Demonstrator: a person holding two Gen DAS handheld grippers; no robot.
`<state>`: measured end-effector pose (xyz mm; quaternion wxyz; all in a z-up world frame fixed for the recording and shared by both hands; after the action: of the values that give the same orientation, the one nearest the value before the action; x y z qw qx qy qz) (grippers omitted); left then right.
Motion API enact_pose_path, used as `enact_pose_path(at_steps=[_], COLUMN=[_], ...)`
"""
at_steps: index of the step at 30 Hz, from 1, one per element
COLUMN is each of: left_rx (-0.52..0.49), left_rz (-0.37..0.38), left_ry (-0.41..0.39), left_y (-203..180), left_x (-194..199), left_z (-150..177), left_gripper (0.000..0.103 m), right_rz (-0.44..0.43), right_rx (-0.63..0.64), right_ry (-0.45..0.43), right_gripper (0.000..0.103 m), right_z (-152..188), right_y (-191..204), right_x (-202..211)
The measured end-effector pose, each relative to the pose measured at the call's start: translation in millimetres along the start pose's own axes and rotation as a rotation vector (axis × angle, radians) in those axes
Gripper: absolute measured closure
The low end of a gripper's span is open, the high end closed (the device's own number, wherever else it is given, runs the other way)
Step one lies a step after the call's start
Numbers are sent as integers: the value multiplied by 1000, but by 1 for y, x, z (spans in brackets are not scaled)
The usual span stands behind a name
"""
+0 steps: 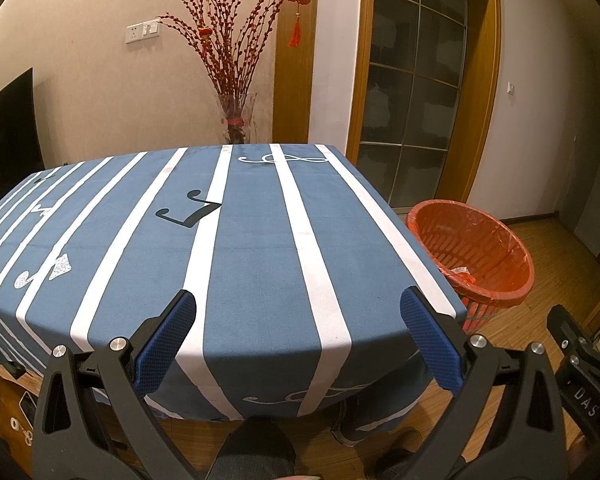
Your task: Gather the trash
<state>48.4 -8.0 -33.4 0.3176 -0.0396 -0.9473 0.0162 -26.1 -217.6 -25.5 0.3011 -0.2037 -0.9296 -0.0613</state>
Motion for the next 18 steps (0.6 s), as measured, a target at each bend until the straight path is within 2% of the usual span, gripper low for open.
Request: enact_pose_path(at_steps=[18], left_rx=[-8], left_rz=[-5], left_ry=[1], left_y=[-1], left_x=[-2], left_z=[-2], left_gripper=[3], right_rz=[0], right_rx=[0], right_ry=[1], right_gripper=[4], right_z=[0], right_y=[1], right_x=[0])
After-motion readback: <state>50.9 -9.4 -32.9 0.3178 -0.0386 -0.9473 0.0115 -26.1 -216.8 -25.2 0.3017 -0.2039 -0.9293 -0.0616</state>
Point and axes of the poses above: each gripper's, at about its wrist camera, not at the fingertips, and x roughly against the way its jaws point, y to its left, z to its underside, the point moved 5 cm from there along -x, roughly the way its jaws point, and after that the axes turned 5 degrees about y, right-handed, at the moved point
